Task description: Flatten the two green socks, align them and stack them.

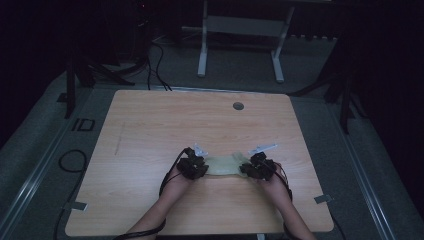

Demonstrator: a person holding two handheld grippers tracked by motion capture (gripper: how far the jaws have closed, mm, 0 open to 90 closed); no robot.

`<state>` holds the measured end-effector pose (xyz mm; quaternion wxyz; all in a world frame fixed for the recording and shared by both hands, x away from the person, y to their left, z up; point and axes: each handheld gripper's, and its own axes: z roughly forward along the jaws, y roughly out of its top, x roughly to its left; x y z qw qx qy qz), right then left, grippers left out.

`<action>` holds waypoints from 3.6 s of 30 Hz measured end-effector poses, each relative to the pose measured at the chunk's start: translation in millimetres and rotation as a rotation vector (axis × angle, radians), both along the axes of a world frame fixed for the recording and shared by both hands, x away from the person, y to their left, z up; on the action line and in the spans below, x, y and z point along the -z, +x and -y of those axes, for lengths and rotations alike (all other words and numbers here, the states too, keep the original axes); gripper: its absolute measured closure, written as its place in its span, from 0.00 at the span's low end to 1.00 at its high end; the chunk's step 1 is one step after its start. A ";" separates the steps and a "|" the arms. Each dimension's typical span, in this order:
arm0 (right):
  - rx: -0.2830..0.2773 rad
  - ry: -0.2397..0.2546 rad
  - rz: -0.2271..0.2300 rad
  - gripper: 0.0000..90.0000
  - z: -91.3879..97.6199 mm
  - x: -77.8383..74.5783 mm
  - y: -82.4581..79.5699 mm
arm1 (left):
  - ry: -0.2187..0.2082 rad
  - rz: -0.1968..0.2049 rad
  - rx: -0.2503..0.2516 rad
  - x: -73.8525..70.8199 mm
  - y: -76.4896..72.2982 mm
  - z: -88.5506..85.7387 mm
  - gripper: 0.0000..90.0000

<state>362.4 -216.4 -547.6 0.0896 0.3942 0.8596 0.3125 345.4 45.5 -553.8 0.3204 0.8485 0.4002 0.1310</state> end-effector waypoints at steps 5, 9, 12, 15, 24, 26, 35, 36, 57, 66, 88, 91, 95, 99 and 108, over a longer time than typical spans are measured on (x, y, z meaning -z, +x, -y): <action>-0.018 -0.009 0.012 0.86 -10.1 0.9 -0.8 | 0.006 0.003 -0.020 0.2 0.1 -11.5 0.83; -0.031 -0.001 0.011 0.86 -19.8 1.5 0.1 | 0.007 0.005 -0.037 0.6 -0.3 -21.3 0.83; -0.040 -0.005 0.013 0.85 -27.5 1.5 2.8 | -0.001 0.000 -0.050 0.8 -0.4 -28.5 0.83; -0.043 -0.008 0.015 0.85 -33.4 1.5 5.9 | -0.001 -0.001 -0.055 0.9 -2.1 -32.7 0.83; -0.056 -0.010 0.001 0.78 -38.5 -5.7 9.0 | -0.094 0.021 -0.018 -9.0 -7.8 -34.0 0.66; -0.064 0.011 0.014 0.73 -38.8 -12.7 7.0 | -0.121 0.040 -0.002 -17.4 -11.4 -32.6 0.56; -0.144 0.049 0.086 0.43 -40.3 -35.5 -12.1 | -0.204 0.101 0.053 -31.6 -30.5 -29.7 0.15; -0.147 0.051 0.086 0.40 -40.1 -35.2 -13.8 | -0.221 0.101 0.048 -30.2 -31.8 -30.7 0.15; -0.045 0.081 0.150 0.16 31.2 -22.8 -27.5 | -0.203 0.127 0.001 -7.9 -59.9 -73.0 0.02; -0.001 0.088 0.190 0.14 58.8 -18.6 -40.1 | -0.184 0.133 -0.051 -2.6 -69.2 -96.1 0.02; 0.181 0.109 0.197 0.14 123.3 -4.5 -65.4 | -0.208 0.143 -0.214 1.1 -105.0 -172.1 0.02; 0.201 0.108 0.198 0.15 128.5 -4.3 -68.6 | -0.214 0.129 -0.220 2.7 -108.9 -176.9 0.02; 0.225 0.113 0.209 0.15 135.1 -3.7 -73.2 | -0.208 0.136 -0.239 5.3 -115.0 -183.2 0.02; 0.256 0.121 0.219 0.15 141.4 -1.2 -77.9 | -0.208 0.139 -0.263 8.1 -121.2 -189.7 0.02; 0.296 0.128 0.232 0.15 150.1 2.0 -86.1 | -0.221 0.149 -0.339 12.0 -134.4 -205.8 0.02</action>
